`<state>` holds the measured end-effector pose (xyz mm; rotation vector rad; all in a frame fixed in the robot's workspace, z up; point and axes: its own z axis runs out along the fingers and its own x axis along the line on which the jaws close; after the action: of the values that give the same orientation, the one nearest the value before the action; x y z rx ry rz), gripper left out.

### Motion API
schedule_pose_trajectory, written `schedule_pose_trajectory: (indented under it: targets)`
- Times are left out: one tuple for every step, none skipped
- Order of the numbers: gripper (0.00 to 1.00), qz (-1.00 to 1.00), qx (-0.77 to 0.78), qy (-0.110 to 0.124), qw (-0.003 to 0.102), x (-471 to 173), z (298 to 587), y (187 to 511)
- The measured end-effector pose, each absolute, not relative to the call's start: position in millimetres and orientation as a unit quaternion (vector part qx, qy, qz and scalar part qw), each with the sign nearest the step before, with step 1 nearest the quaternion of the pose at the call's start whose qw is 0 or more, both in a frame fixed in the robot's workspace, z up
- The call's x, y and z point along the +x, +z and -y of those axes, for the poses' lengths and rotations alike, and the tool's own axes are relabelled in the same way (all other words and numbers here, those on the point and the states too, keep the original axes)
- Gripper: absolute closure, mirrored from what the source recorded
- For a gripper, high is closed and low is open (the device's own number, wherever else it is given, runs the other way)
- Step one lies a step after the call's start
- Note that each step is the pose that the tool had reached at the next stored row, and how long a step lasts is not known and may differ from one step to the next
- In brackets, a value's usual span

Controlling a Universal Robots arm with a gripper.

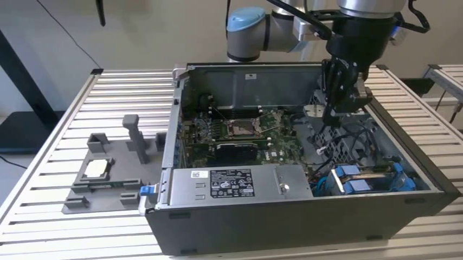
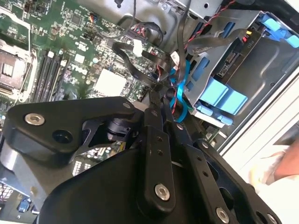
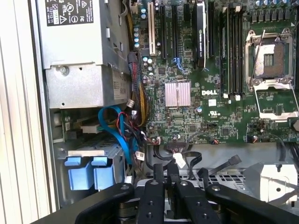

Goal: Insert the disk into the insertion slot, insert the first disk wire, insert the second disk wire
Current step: 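Insert the second disk wire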

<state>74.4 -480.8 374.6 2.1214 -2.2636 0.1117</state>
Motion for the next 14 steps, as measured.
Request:
schedule_pose_trajectory:
  targets:
    - [0.85,0.729,0.683,0.036,0.019,74.4,480.9,374.5]
    - [0.85,0.729,0.683,0.036,0.019,74.4,481.0,374.5]
    - [0.85,0.729,0.683,0.036,0.019,74.4,481.1,374.4]
    - [0.83,0.729,0.683,0.036,0.019,74.4,481.1,374.4]
    - [0.78,0.729,0.683,0.036,0.019,74.4,481.1,374.4]
    - [0.78,0.729,0.683,0.036,0.019,74.4,481.1,374.4]
    - [0.78,0.729,0.683,0.036,0.019,74.4,481.1,374.4]
    - [0.71,0.729,0.683,0.036,0.019,74.7,481.1,374.4]
    - [0.71,0.729,0.683,0.036,0.019,74.9,481.1,374.4]
    - [0.71,0.729,0.683,0.036,0.018,75.0,481.1,374.4]
    - [0.71,0.729,0.683,0.036,0.018,75.0,481.1,374.4]
    - [0.71,0.729,0.683,0.036,0.018,75.1,481.1,374.4]
    - [0.71,0.729,0.683,0.036,0.018,75.7,481.1,374.4]
    - [0.71,0.729,0.683,0.036,0.018,76.3,481.1,374.4]
